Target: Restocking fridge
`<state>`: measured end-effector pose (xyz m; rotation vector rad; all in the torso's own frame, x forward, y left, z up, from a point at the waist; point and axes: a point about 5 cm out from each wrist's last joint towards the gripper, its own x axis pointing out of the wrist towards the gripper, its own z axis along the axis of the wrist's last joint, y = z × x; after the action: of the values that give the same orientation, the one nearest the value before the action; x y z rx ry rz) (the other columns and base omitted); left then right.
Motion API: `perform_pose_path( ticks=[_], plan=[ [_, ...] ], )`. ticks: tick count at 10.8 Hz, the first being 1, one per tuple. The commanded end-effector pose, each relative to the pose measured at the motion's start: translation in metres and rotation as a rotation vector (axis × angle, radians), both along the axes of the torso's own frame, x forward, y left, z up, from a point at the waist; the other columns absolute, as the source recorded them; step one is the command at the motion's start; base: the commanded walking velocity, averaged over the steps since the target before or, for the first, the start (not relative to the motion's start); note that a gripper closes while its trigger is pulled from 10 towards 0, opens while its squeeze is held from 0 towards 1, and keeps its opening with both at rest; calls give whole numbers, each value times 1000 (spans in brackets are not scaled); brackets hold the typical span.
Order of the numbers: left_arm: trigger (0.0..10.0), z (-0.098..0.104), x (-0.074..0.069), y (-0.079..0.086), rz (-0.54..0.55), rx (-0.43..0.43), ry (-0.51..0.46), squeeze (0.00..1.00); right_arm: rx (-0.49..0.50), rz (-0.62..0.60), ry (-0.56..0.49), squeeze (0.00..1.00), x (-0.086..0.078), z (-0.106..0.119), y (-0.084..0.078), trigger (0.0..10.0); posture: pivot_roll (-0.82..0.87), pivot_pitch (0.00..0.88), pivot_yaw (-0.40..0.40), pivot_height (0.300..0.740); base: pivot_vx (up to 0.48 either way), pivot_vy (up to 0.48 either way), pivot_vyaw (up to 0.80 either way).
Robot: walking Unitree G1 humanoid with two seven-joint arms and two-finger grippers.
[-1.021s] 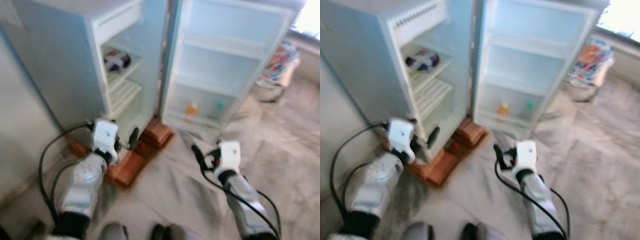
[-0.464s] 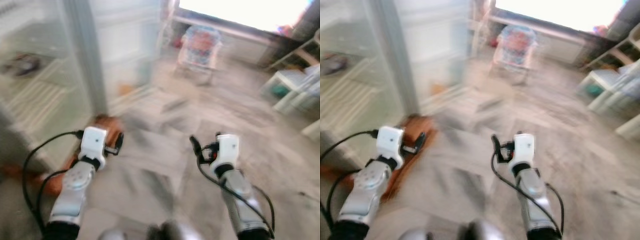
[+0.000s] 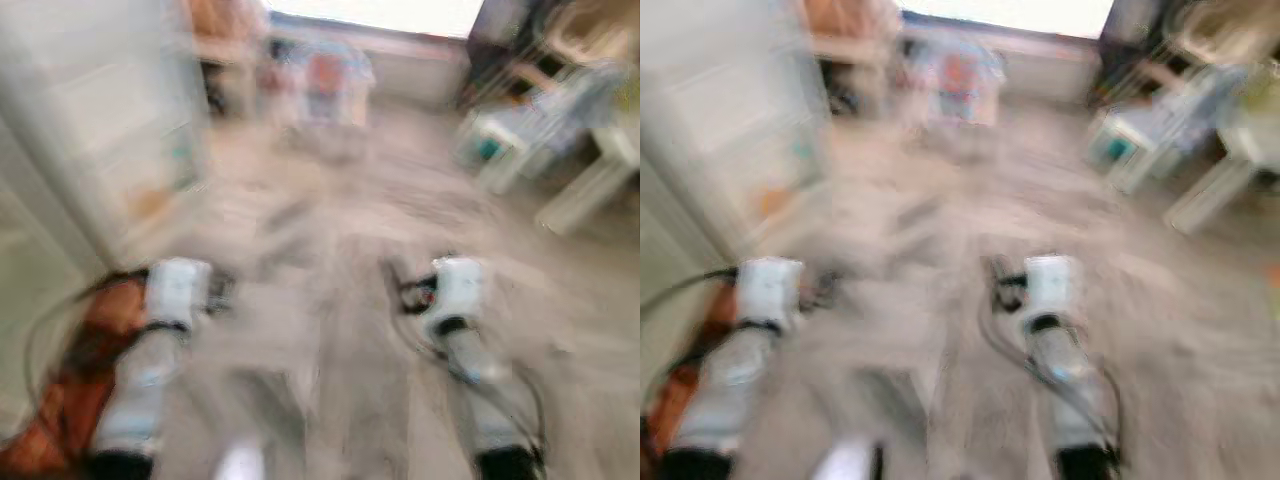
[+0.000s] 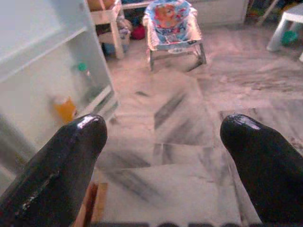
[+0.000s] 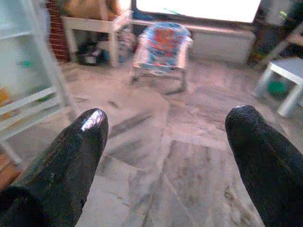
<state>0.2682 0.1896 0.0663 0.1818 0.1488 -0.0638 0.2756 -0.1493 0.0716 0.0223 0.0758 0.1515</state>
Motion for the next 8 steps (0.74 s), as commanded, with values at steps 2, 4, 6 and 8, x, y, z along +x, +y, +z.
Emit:
perform_pose_path(
  ticks=[2,4,6,8],
  plan=[
    [10000,3,4,-11,-22,7,-26,0,-25,-50,-4,0,-3,-1,-13,10000,109,84,-74,740,472,0,-800],
    [10000,2,4,-17,-42,22,-32,0,-32,-73,-22,0,-3,1,-14,10000,106,70,-67,740,467,0,-800],
    [10000,3,6,-21,-78,59,-45,0,-42,-115,-62,0,1,7,-18,10000,99,55,-57,740,442,0,-800],
    [10000,1,7,-19,-80,62,-38,0,-63,-143,-92,0,4,11,-23,10000,92,48,-37,740,439,0,-288]
  ],
)
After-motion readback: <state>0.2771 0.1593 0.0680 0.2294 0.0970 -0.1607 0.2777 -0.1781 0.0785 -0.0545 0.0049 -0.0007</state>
